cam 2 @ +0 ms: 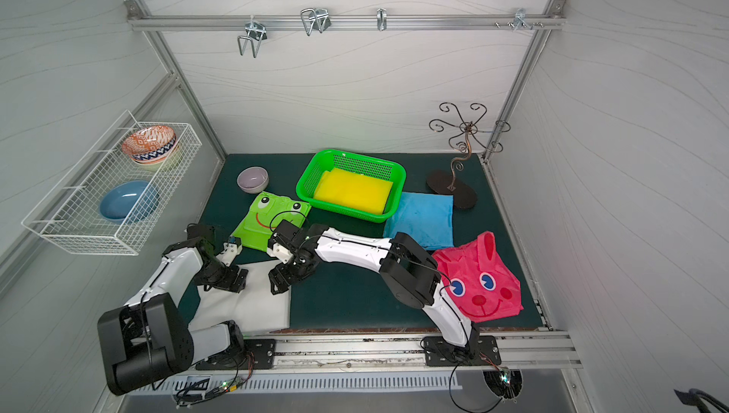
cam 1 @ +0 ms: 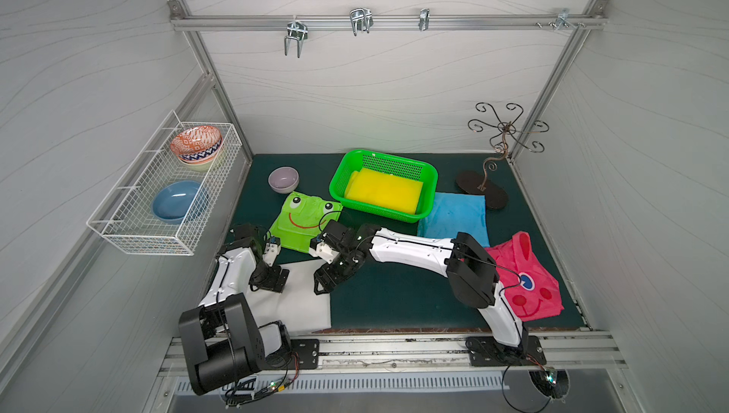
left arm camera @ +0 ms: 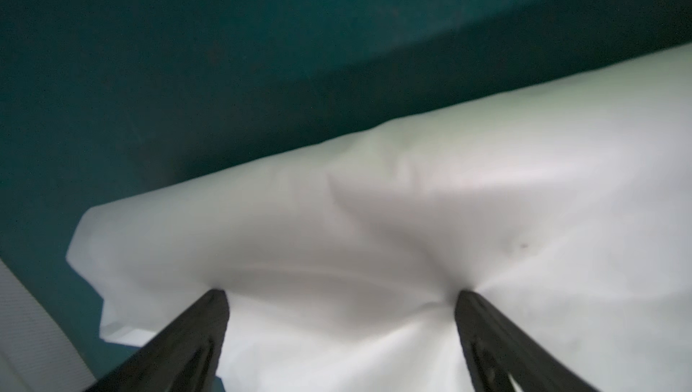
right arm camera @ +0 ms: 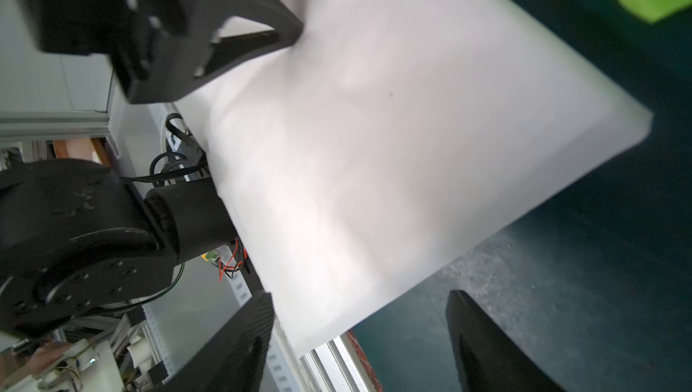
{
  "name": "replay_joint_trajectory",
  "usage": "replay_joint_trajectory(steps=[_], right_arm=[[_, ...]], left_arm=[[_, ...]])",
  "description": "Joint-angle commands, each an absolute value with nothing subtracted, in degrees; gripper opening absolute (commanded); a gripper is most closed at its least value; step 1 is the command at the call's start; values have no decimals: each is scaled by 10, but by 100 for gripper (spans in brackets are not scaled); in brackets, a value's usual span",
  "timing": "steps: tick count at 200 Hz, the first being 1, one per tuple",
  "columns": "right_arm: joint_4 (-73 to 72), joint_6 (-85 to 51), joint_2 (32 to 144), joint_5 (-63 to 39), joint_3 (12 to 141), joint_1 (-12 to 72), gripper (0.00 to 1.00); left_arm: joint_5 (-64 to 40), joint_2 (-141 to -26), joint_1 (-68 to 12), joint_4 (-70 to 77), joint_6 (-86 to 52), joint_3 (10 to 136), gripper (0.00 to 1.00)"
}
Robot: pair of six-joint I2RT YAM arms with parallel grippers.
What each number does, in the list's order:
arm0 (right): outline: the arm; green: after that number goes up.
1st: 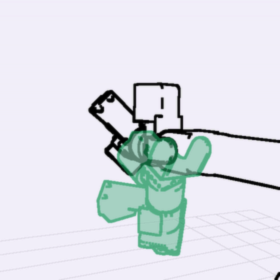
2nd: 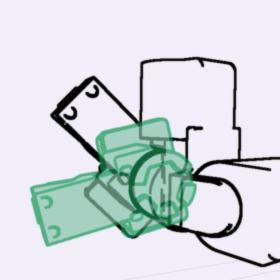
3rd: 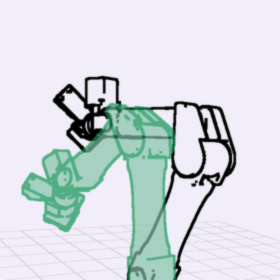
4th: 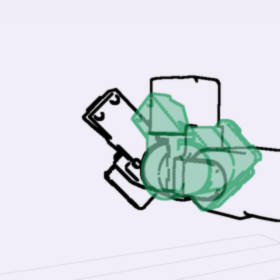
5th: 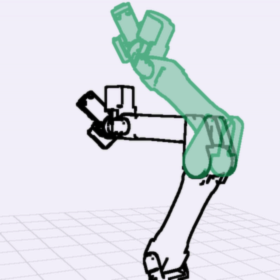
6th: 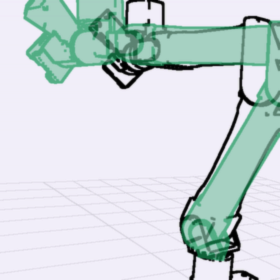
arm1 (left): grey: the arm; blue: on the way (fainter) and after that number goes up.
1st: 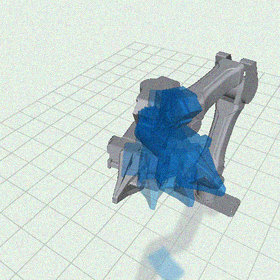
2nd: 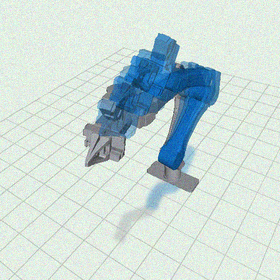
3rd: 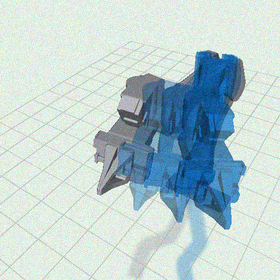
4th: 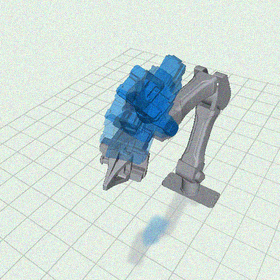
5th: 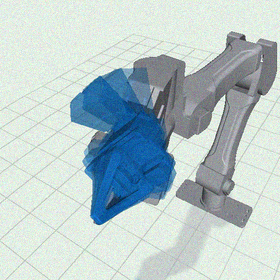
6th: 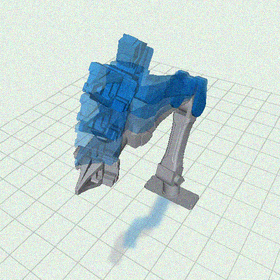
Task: Put the folded raincoat in the basket
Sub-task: Move the raincoat to the center of the board.
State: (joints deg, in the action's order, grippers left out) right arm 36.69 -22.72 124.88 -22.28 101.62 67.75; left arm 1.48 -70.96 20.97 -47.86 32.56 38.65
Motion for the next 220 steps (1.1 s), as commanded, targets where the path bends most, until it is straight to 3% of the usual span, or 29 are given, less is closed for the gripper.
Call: replay_joint_trajectory(steps=[1, 65, 106, 159, 220], right_arm=[[402, -242, 1279, -253, 1011, 670, 72], [402, -237, 1344, -352, 1055, 665, 49], [379, -249, 1331, -373, 1027, 649, 0], [362, -269, 1288, -362, 973, 626, 0], [371, -269, 1178, -346, 824, 542, 0]], left_arm=[[7, -705, 212, -501, 323, 386, 99], [-7, -702, 212, -512, 293, 402, 99], [-25, -698, 212, -540, 300, 443, 99], [-117, -717, 212, -612, 289, 550, 99], [-175, -739, 211, -631, 290, 571, 99]])
